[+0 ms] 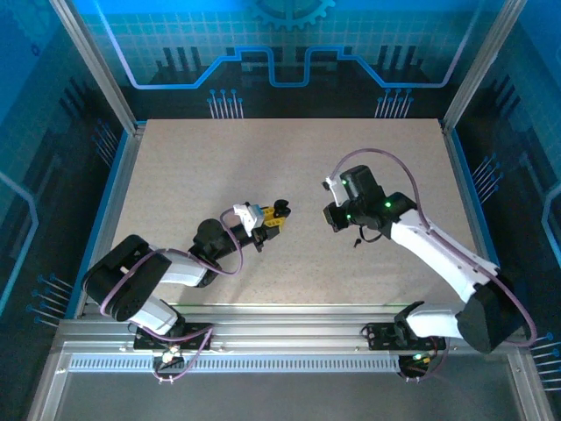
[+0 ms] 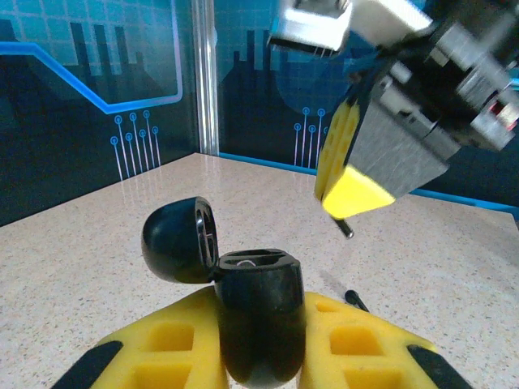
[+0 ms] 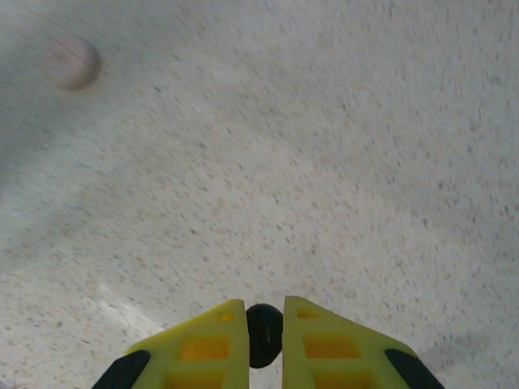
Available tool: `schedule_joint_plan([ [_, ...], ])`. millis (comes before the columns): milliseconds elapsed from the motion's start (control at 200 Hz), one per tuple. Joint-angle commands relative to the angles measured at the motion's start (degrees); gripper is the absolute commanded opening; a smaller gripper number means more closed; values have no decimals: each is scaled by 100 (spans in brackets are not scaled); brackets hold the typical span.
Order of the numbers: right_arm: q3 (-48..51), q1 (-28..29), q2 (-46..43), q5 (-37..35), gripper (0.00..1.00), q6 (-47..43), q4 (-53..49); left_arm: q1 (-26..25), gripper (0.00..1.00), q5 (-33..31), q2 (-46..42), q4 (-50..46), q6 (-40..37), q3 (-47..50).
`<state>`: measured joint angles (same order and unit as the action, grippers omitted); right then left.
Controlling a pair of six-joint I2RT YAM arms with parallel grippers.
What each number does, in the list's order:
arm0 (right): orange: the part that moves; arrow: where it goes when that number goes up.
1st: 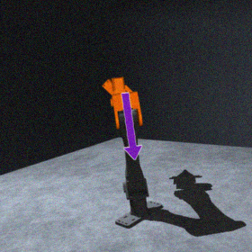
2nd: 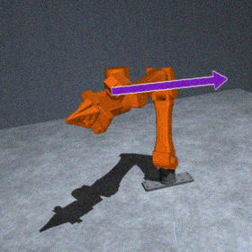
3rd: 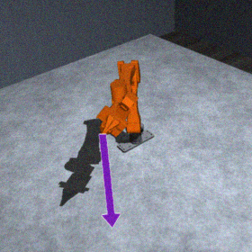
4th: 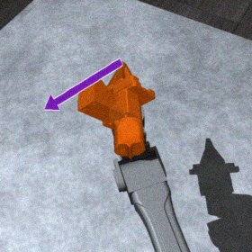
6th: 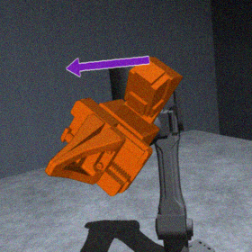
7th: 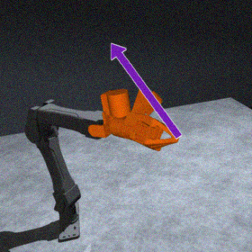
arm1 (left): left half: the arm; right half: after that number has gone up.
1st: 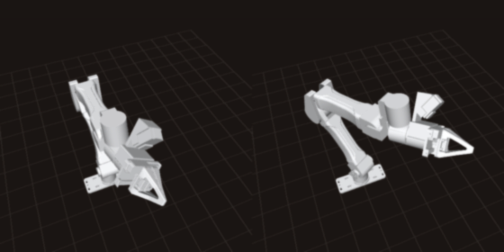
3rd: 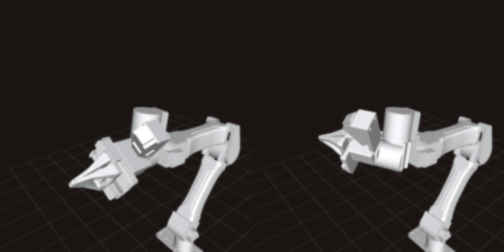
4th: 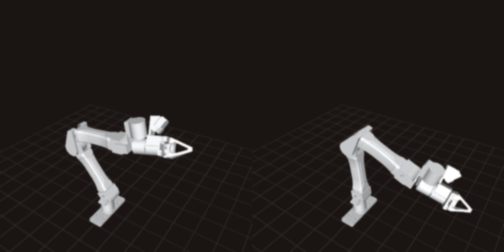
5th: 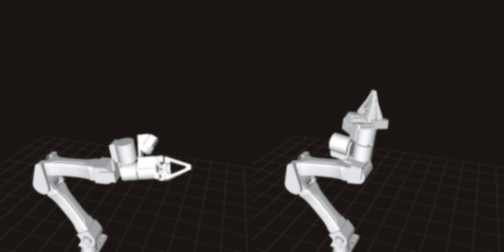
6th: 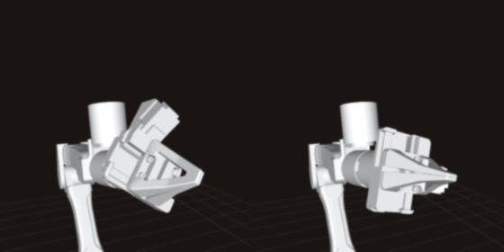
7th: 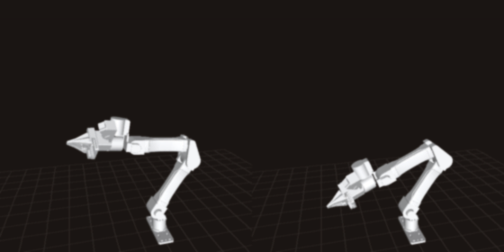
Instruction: Insert wireless bluetooth earbuds into charging case
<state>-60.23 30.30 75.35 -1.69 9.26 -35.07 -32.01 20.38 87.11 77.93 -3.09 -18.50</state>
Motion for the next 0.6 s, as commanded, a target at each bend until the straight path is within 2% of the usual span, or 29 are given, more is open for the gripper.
schedule_joint_plan([
  [0,-234,-121,551,-75,13,208,-789,8,16,13,-56,219,-51,32],
  [240,-438,-113,1758,181,12,472,-1226,3,16,-78,-341,3,-101,188],
  [590,-1141,14,3194,209,11,170,-1755,2,16,-190,-1030,-867,-384,245],
])
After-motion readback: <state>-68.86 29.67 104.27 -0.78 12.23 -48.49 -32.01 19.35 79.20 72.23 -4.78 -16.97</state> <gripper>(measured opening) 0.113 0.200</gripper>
